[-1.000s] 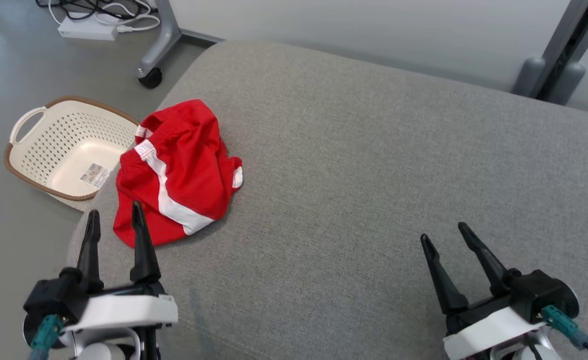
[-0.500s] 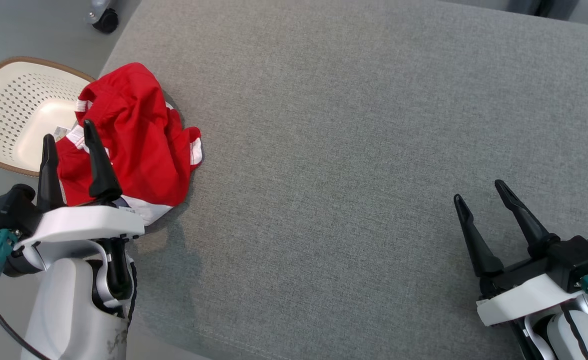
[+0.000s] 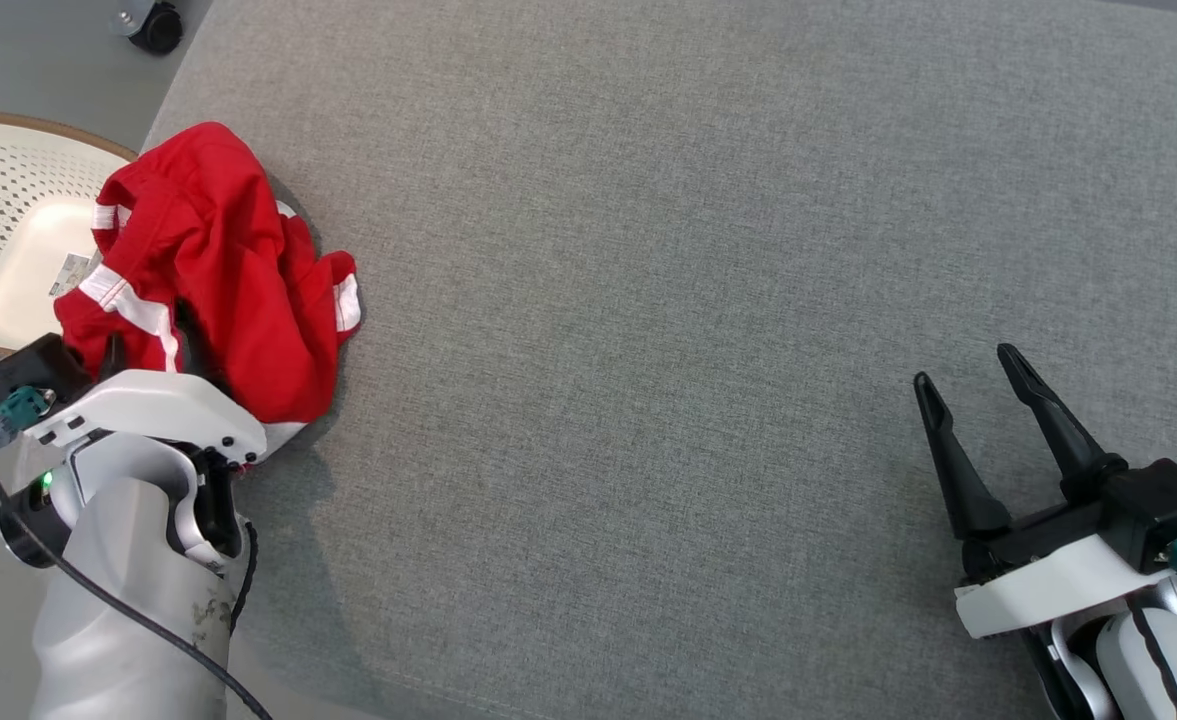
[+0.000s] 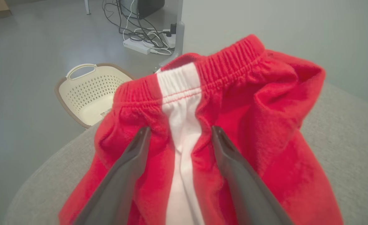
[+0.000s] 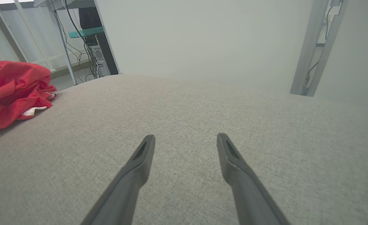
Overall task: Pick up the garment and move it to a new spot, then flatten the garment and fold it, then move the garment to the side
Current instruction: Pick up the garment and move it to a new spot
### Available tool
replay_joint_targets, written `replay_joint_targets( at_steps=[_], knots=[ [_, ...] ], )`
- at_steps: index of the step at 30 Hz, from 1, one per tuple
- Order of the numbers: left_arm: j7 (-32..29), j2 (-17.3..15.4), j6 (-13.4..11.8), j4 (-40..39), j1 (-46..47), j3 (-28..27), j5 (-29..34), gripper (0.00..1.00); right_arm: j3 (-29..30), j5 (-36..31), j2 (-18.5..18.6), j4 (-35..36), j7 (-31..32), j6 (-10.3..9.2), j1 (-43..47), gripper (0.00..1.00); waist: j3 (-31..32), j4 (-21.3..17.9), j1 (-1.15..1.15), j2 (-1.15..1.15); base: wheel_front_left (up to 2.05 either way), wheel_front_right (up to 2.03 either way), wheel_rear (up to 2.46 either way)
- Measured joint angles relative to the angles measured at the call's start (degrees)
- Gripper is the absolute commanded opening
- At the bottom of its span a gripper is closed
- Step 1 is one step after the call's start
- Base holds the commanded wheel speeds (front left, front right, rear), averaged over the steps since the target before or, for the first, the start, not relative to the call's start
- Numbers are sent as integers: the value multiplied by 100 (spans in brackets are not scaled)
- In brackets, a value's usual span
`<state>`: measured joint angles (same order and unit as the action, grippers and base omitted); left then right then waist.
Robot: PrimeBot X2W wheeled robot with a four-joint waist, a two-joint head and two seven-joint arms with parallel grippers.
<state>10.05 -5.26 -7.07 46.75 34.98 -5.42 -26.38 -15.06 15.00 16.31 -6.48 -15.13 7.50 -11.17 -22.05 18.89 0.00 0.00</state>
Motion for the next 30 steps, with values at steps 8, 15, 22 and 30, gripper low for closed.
replay_joint_targets(
  at_steps=[8,15,22,30],
  knots=[
    [-730,-48,209,945,250,144,-129,100,-5,0,-52,-3,0,0,0,100,-7,-114,0,0,0,0,0],
    [-758,-129,498,1352,416,261,-136,0,-22,1,-107,-13,0,0,-2,100,24,-178,0,0,0,0,0],
    [-42,-147,746,1385,420,250,-187,0,-66,19,-169,-80,0,0,-2,100,156,-213,0,0,0,0,0],
    [430,-287,891,893,407,149,-191,0,-107,59,-352,-135,0,0,-1,100,440,-318,0,0,0,0,0]
  ],
)
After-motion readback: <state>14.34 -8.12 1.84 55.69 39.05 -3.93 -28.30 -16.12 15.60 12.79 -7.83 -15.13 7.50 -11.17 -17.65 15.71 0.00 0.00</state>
